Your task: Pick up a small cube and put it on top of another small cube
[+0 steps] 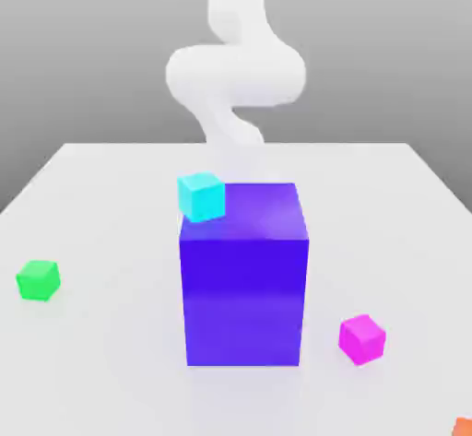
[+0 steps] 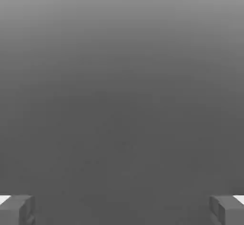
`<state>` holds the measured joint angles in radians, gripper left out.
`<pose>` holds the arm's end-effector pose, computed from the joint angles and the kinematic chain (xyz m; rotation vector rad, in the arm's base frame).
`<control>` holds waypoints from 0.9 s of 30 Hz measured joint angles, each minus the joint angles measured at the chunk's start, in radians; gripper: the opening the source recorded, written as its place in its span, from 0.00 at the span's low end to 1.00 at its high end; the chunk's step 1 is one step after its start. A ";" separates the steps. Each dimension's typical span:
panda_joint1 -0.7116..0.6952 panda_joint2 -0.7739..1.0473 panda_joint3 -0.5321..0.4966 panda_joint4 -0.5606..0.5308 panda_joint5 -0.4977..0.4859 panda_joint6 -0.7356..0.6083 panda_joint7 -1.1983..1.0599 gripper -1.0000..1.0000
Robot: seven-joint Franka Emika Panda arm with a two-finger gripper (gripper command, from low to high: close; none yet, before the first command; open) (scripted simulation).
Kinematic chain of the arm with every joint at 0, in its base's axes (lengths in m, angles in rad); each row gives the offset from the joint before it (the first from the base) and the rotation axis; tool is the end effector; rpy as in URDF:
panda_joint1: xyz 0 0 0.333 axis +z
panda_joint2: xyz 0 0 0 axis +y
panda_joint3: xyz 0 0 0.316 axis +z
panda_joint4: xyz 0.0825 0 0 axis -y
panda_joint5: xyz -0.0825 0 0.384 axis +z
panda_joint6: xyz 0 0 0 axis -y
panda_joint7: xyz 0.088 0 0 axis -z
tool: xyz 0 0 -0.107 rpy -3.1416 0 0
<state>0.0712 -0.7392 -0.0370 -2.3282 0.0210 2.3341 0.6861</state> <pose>0.3709 0.0080 0.6784 -2.5312 0.8678 -0.9544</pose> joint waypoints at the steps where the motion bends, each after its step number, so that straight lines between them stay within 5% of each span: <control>1: 0.030 0.026 -0.015 -0.012 0.009 0.015 -0.049 0.50; 13: 0.332 0.324 -0.146 -0.146 0.129 0.175 -0.609 0.50; 27: 0.547 0.661 -0.145 -0.302 0.213 0.364 -1.217 0.50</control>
<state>0.6180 -0.0781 -0.1824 -2.6307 0.2345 2.6979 -0.5313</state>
